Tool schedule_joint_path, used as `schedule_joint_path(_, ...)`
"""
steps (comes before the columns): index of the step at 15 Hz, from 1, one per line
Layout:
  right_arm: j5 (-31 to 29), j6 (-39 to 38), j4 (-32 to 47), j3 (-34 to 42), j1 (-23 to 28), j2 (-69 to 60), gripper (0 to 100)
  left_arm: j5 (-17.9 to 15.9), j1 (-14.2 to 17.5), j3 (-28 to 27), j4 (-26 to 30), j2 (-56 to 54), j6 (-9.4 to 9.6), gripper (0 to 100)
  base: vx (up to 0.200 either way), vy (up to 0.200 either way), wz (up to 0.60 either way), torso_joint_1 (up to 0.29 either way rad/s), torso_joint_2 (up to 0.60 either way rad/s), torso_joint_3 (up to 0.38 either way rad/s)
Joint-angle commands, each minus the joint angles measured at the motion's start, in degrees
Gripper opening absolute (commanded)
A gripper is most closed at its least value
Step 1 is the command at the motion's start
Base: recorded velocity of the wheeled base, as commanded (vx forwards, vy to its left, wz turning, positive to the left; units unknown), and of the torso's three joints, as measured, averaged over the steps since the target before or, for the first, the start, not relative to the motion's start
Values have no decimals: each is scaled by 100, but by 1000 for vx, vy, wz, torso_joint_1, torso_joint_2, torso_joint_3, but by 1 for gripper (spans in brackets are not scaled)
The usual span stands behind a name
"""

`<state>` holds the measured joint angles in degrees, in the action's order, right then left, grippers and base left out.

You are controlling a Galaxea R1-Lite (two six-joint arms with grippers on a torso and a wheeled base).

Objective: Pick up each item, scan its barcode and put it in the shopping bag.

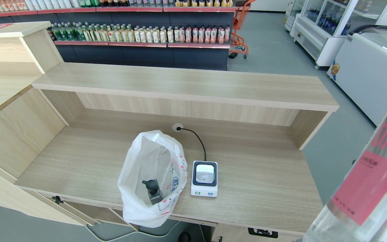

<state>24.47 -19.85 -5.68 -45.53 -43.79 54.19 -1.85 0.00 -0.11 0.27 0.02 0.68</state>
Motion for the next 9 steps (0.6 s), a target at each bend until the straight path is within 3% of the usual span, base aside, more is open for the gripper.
schedule_joint_path(1, -161, -10, -3, 53, -262, 83, 0, 1, 0, 2, 0, -2, 2, 0, 0, 0, 0, 0, 0, 0)
schedule_joint_path(9, -197, -37, 32, 106, -394, 48, 0, 1, 0, 2, 0, -2, 2, 0, 0, 0, 0, 0, 0, 0)
